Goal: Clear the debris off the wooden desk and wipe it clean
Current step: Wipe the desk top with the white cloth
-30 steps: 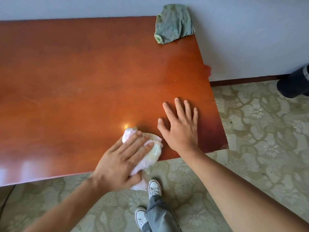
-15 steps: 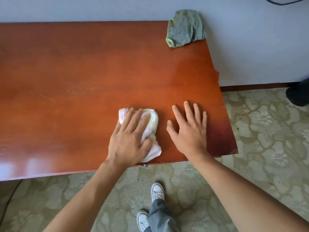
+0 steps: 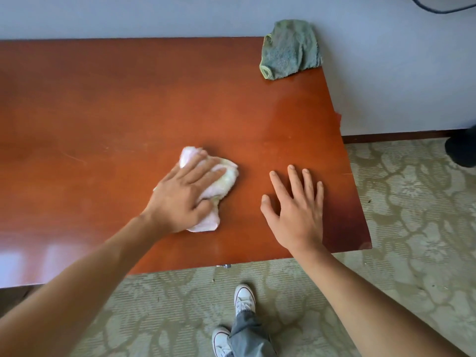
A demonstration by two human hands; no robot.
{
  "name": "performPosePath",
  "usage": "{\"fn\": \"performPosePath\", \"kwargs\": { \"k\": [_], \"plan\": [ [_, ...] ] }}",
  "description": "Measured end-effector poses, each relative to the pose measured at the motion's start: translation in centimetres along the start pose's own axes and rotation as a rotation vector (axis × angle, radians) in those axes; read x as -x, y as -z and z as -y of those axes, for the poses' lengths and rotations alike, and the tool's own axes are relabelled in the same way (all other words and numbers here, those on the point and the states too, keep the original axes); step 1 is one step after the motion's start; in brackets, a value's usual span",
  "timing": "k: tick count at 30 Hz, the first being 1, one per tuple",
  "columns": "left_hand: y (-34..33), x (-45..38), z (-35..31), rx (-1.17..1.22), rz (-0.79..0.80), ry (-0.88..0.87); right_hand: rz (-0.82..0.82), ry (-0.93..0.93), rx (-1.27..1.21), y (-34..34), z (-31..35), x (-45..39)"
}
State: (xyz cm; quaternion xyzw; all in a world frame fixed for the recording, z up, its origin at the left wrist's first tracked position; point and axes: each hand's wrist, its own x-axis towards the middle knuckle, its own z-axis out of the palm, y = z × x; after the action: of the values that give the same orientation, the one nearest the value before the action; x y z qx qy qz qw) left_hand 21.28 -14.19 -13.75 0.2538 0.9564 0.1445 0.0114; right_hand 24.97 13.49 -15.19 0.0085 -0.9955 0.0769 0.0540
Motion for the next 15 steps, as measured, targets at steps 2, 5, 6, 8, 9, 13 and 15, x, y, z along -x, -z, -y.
{"fn": "performPosePath", "kwargs": {
  "k": [2,5,6,8,9,13,15],
  "plan": [
    [0.3,0.8,0.1,0.023,-0.129,0.294,0.005,-0.008,0.004,0.0,0.0,0.0],
    [0.1,1.7,-1.6,0.053,-0.112,0.283,0.008,-0.006,0.019,-0.1,0.1,0.0],
    [-0.2,2.5,-2.1,0.047,-0.07,0.162,0.007,-0.002,0.024,-0.1,0.0,0.0],
    [-0.2,4.3,-1.8,0.011,0.001,-0.014,0.013,0.001,0.038,-0.1,0.1,-0.1],
    [0.0,5.0,-1.0,-0.006,-0.004,-0.003,0.018,-0.007,0.046,-0.2,0.3,0.0],
    [0.6,6.8,-0.3,0.045,-0.125,0.349,-0.009,-0.042,0.036,0.1,2.4,0.4],
    [0.4,7.8,-0.7,0.042,-0.106,0.269,-0.005,0.052,-0.014,0.2,5.4,0.9]
  ]
}}
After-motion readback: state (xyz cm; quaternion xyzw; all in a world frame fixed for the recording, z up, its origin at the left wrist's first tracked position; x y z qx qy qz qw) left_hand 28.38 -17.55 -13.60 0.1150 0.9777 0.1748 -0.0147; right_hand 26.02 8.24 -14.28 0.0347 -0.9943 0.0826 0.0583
